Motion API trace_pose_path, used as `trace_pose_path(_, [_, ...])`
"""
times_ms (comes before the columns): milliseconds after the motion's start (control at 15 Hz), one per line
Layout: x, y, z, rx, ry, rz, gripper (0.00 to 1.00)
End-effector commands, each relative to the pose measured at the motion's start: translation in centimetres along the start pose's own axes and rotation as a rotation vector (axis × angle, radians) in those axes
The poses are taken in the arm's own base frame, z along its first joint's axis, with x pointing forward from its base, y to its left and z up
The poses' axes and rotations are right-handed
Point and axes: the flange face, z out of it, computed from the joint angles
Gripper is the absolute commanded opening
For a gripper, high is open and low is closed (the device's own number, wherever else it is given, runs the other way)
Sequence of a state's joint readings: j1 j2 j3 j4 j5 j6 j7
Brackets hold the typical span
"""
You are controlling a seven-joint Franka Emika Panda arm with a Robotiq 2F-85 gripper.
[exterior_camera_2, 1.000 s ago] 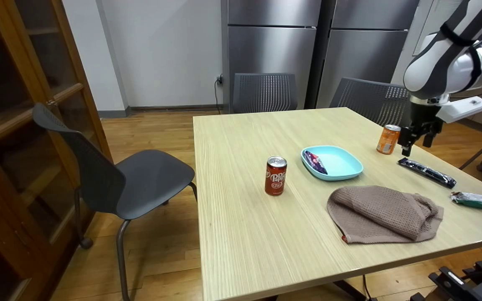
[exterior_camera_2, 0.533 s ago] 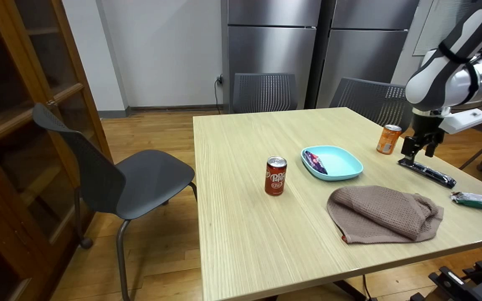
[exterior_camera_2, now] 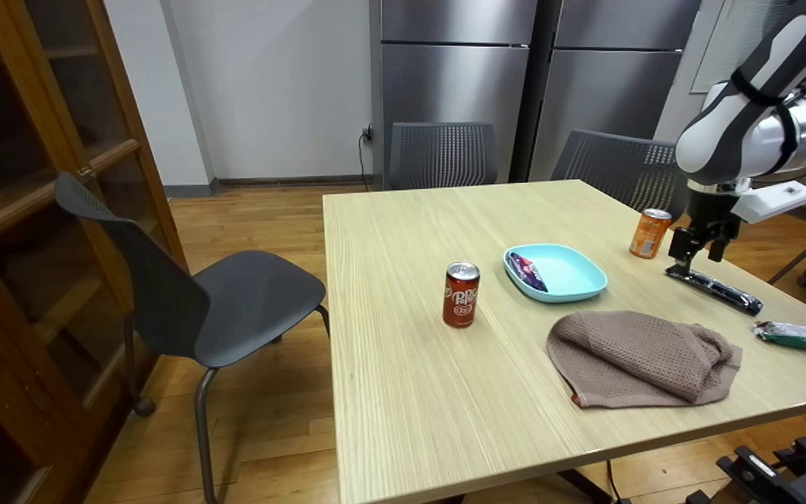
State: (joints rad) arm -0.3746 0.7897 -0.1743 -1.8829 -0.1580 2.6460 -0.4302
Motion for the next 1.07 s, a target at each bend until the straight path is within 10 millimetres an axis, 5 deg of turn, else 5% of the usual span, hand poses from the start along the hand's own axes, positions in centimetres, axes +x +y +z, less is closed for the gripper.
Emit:
trace_pose_path(0, [0.1, 0.1, 0.1, -0.002, -0.003, 0.001, 1.00])
trace_pose_path(1000, [-0.7, 2.6, 3.4, 0.000, -0.023, -0.056, 1.00])
